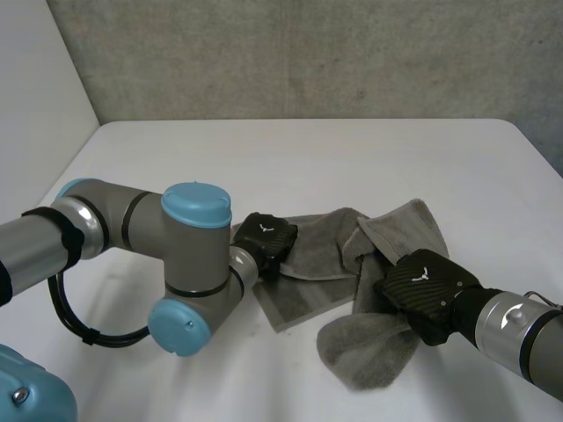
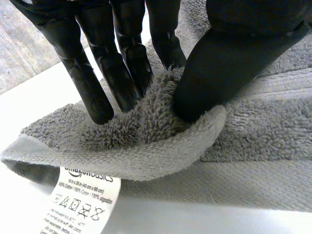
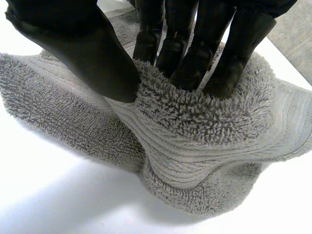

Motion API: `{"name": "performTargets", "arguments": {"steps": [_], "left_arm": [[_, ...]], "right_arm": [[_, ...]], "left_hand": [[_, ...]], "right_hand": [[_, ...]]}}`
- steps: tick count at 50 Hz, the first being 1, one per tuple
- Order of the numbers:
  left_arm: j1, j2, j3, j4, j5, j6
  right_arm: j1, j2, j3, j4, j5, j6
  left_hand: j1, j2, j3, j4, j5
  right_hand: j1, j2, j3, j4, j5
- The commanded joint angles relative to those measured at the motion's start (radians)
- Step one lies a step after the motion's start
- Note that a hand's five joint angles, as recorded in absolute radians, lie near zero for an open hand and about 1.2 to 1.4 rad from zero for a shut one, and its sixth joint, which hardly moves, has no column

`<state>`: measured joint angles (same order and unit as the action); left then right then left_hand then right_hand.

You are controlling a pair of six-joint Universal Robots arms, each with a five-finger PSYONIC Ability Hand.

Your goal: Fold the towel.

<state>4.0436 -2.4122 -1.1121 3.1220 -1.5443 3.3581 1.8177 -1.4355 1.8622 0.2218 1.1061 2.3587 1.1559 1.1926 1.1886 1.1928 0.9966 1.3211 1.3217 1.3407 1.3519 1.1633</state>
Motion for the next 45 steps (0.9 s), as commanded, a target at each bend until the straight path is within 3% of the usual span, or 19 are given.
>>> {"name": "performTargets", "arguments": {"steps": [1, 13, 20, 26, 30, 32, 36, 40, 43, 45], "left_arm": [[0.000, -0.013, 0.017, 0.000, 0.000, 0.001], [0.026, 0.019, 0.127, -0.003, -0.010, 0.075], [0.110, 0.022, 0.415, -0.003, -0.129, 0.124], [0.158, 0.057, 0.642, -0.005, -0.148, 0.089], [0.172, 0.096, 0.690, -0.007, -0.146, 0.043], [0.187, 0.142, 0.677, -0.028, -0.143, -0.002], [0.205, 0.176, 0.620, -0.087, -0.140, -0.035], [0.238, 0.234, 0.456, -0.175, -0.125, -0.094], [0.248, 0.252, 0.380, -0.183, -0.122, -0.109], [0.274, 0.298, 0.223, -0.184, -0.111, -0.117]], "right_arm": [[0.000, 0.000, 0.000, -0.007, 0.000, -0.001], [0.008, 0.006, -0.107, -0.015, 0.017, 0.002], [0.014, 0.104, -0.493, -0.065, 0.093, 0.074], [0.012, 0.147, -0.817, -0.169, 0.146, 0.232], [0.002, 0.147, -0.900, -0.214, 0.144, 0.341], [0.000, 0.139, -0.916, -0.223, 0.123, 0.422], [0.002, 0.144, -0.890, -0.205, 0.089, 0.444], [0.000, 0.153, -0.792, -0.132, 0.008, 0.401], [-0.001, 0.158, -0.735, -0.072, -0.026, 0.334], [-0.001, 0.170, -0.709, -0.038, -0.037, 0.300]], "left_hand": [[0.240, 0.204, 0.208, 0.203, 0.225], [0.240, 0.204, 0.208, 0.203, 0.225], [0.240, 0.204, 0.208, 0.203, 0.225], [0.240, 0.204, 0.208, 0.203, 0.225], [0.240, 0.204, 0.208, 0.203, 0.225], [0.240, 0.204, 0.208, 0.203, 0.225], [0.240, 0.204, 0.208, 0.203, 0.225], [0.240, 0.204, 0.208, 0.203, 0.225], [0.240, 0.204, 0.208, 0.203, 0.225], [0.240, 0.204, 0.208, 0.203, 0.225]], "right_hand": [[0.075, 0.075, 0.056, 0.044, 0.058], [0.075, 0.075, 0.056, 0.044, 0.058], [0.075, 0.075, 0.056, 0.044, 0.058], [0.075, 0.075, 0.056, 0.044, 0.058], [0.075, 0.075, 0.056, 0.044, 0.058], [0.075, 0.075, 0.056, 0.044, 0.058], [0.075, 0.075, 0.056, 0.044, 0.058], [0.075, 0.075, 0.056, 0.044, 0.058], [0.075, 0.075, 0.056, 0.044, 0.058], [0.075, 0.075, 0.056, 0.044, 0.058]]}}
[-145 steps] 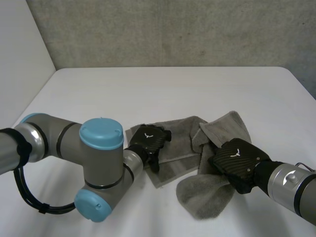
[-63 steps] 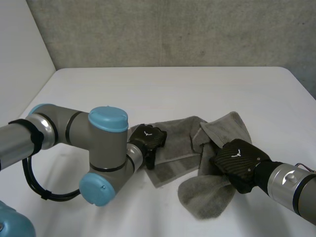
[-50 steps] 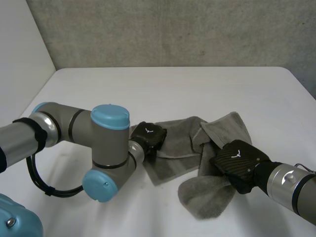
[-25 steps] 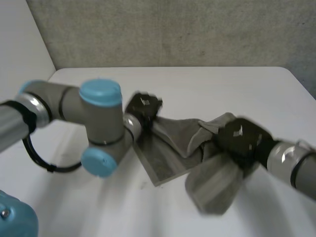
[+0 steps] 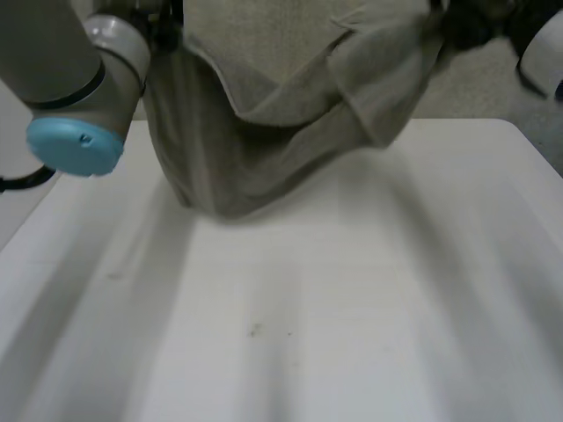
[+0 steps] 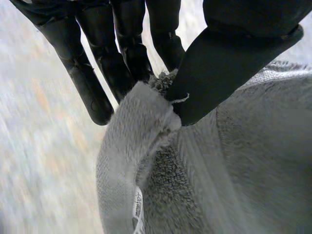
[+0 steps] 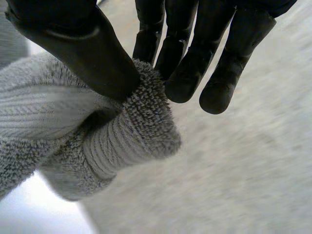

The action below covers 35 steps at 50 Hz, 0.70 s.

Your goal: Fold the towel.

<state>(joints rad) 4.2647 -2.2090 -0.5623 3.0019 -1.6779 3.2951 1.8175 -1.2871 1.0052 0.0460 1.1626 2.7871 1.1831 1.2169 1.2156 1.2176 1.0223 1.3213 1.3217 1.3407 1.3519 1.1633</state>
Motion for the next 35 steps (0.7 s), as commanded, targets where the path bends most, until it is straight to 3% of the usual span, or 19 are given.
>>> {"name": "performTargets", "arguments": {"steps": [1, 6, 11, 20, 28, 30, 35], "left_arm": [[0.053, 0.095, -0.327, -0.064, 0.023, -0.054], [0.089, 0.181, -0.595, -0.060, 0.087, -0.055], [0.099, 0.224, -0.734, -0.044, 0.138, -0.057], [0.103, 0.287, -0.870, -0.008, 0.164, -0.057], [0.106, 0.361, -0.944, 0.000, 0.167, -0.057], [0.106, 0.385, -0.964, 0.000, 0.172, -0.057], [0.104, 0.423, -0.993, 0.000, 0.182, -0.057]], "right_arm": [[-0.001, 0.022, 0.148, 0.138, -0.093, -0.129], [-0.029, 0.106, 0.228, 0.242, -0.100, -0.253], [-0.058, 0.144, 0.286, 0.291, -0.101, -0.334], [-0.073, 0.140, 0.405, 0.301, -0.103, -0.474], [-0.136, 0.086, 0.546, 0.315, -0.101, -0.735], [-0.161, 0.054, 0.598, 0.330, -0.107, -0.828], [-0.184, 0.014, 0.616, 0.327, -0.155, -0.854]], "left_hand": [[0.213, 0.179, 0.181, 0.179, 0.199], [0.213, 0.179, 0.181, 0.179, 0.199], [0.213, 0.179, 0.181, 0.179, 0.199], [0.213, 0.179, 0.181, 0.179, 0.199], [0.213, 0.179, 0.181, 0.179, 0.199], [0.213, 0.179, 0.181, 0.179, 0.199], [0.213, 0.179, 0.181, 0.179, 0.199]], "right_hand": [[0.075, 0.075, 0.056, 0.044, 0.058], [0.075, 0.075, 0.056, 0.044, 0.058], [0.075, 0.075, 0.056, 0.044, 0.058], [0.075, 0.075, 0.056, 0.044, 0.058], [0.047, 0.046, 0.027, 0.016, 0.030], [-0.541, -0.541, -0.560, -0.571, -0.557], [-0.751, -0.752, -0.771, -0.782, -0.768]]}}
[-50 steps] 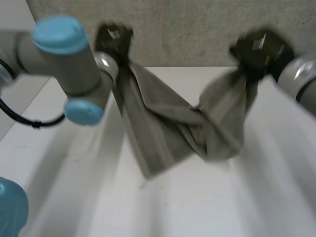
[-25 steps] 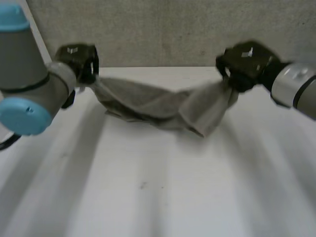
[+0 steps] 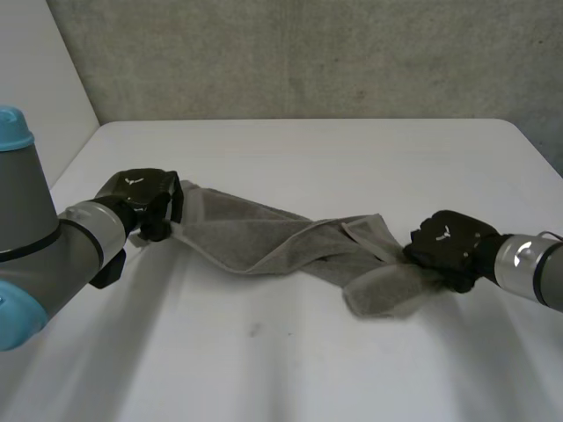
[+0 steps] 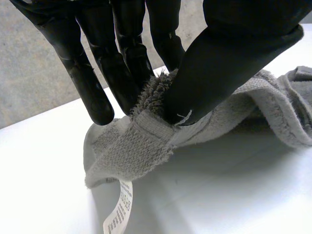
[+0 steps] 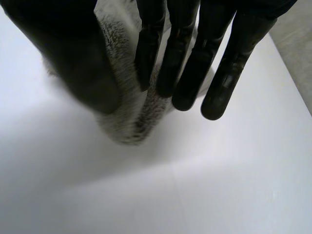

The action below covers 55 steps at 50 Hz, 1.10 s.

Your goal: Fold the towel.

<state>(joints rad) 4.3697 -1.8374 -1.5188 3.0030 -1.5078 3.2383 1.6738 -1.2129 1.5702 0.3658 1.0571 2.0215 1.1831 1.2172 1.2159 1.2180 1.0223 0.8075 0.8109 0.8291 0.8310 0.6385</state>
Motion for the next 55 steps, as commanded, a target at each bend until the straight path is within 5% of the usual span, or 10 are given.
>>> {"name": "performTargets", "arguments": {"steps": [1, 15, 25, 36, 47, 55], "left_arm": [[-0.001, 0.052, -0.037, -0.001, 0.012, 0.000], [0.001, 0.198, -0.101, -0.001, 0.044, 0.002], [-0.010, 0.254, -0.129, -0.001, 0.046, 0.002], [-0.013, 0.254, -0.146, 0.000, 0.046, 0.002], [-0.012, 0.279, -0.142, 0.002, 0.046, 0.002], [0.001, 0.279, -0.141, 0.008, 0.046, 0.002]], "right_arm": [[-0.040, -0.060, 0.051, 0.007, -0.049, -0.089], [-0.060, -0.063, -0.151, -0.016, -0.082, 0.530], [0.101, 0.108, -0.395, -0.007, 0.039, 0.805], [0.280, 0.428, -0.761, 0.060, 0.076, 0.985], [0.323, 0.745, -1.140, 0.189, 0.084, 1.025], [0.330, 0.812, -1.219, 0.197, 0.119, 1.011]], "left_hand": [[0.213, 0.179, 0.180, 0.178, 0.199], [0.213, 0.179, 0.180, 0.178, 0.199], [0.213, 0.179, 0.180, 0.178, 0.199], [0.213, 0.179, 0.180, 0.178, 0.199], [0.213, 0.179, 0.180, 0.178, 0.199], [0.213, 0.179, 0.180, 0.178, 0.199]], "right_hand": [[-0.238, -0.241, -0.260, -0.262, -0.244], [-0.338, -0.341, -0.360, -0.361, -0.343], [-0.329, -0.332, -0.351, -0.353, -0.335], [-0.344, -0.347, -0.365, -0.367, -0.349], [-0.317, -0.321, -0.339, -0.341, -0.323], [-0.151, -0.154, -0.172, -0.174, -0.156]]}}
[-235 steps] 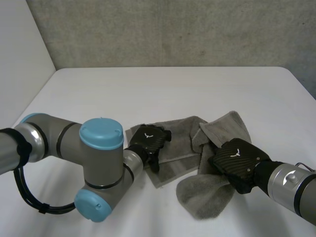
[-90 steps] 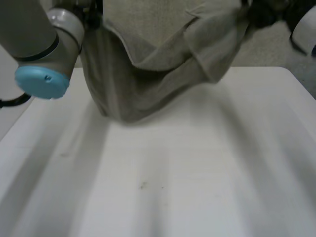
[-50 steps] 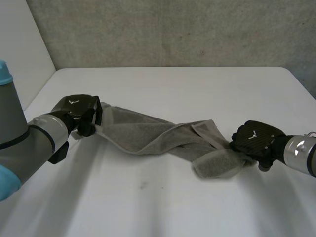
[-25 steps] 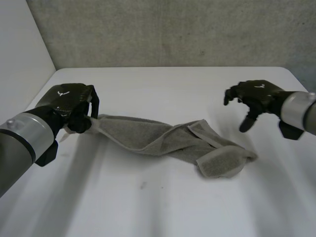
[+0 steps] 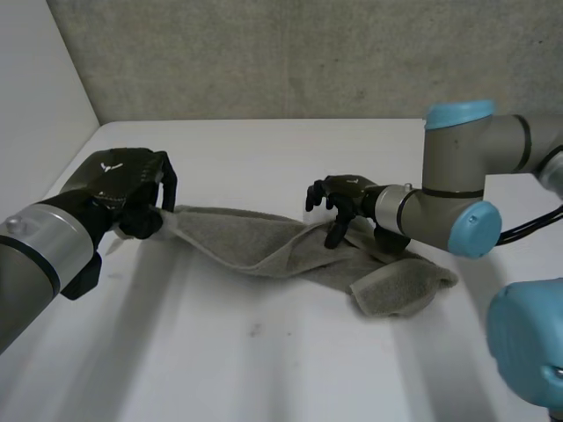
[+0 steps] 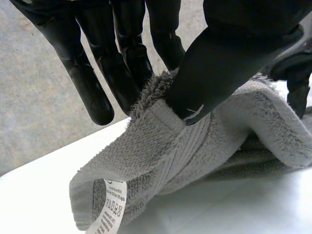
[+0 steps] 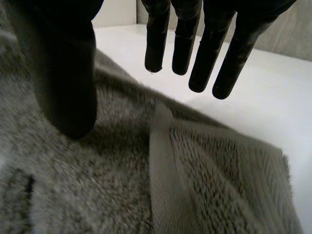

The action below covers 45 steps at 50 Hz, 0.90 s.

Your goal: Fold the towel.

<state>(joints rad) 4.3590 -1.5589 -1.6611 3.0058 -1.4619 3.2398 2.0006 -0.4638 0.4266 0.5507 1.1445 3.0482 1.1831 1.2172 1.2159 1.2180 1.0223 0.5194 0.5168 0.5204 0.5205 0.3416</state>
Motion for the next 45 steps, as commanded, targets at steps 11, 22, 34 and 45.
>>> {"name": "performTargets", "arguments": {"steps": [11, 22, 34, 45], "left_arm": [[0.017, -0.015, 0.006, 0.048, -0.002, 0.003], [0.033, -0.159, 0.159, 0.142, -0.009, 0.003], [0.028, -0.478, 0.893, 0.238, -0.113, -0.008], [0.028, -0.579, 1.016, 0.200, -0.135, -0.015]], "right_arm": [[0.003, 0.037, -0.115, 0.005, 0.078, -0.072], [-0.010, -0.059, -0.187, -0.117, 0.083, -0.081], [-0.013, -0.268, -0.298, -0.533, 0.287, -0.347], [-0.014, -0.371, -0.099, -0.409, 0.150, -0.423]], "left_hand": [[0.213, 0.179, 0.180, 0.178, 0.199], [0.213, 0.179, 0.180, 0.178, 0.199], [0.213, 0.179, 0.180, 0.178, 0.199], [0.213, 0.179, 0.180, 0.178, 0.199]], "right_hand": [[0.877, 0.879, 0.876, 0.876, 0.880], [0.877, 0.879, 0.876, 0.876, 0.880], [0.877, 0.879, 0.876, 0.876, 0.880], [0.877, 0.879, 0.876, 0.876, 0.880]]}}
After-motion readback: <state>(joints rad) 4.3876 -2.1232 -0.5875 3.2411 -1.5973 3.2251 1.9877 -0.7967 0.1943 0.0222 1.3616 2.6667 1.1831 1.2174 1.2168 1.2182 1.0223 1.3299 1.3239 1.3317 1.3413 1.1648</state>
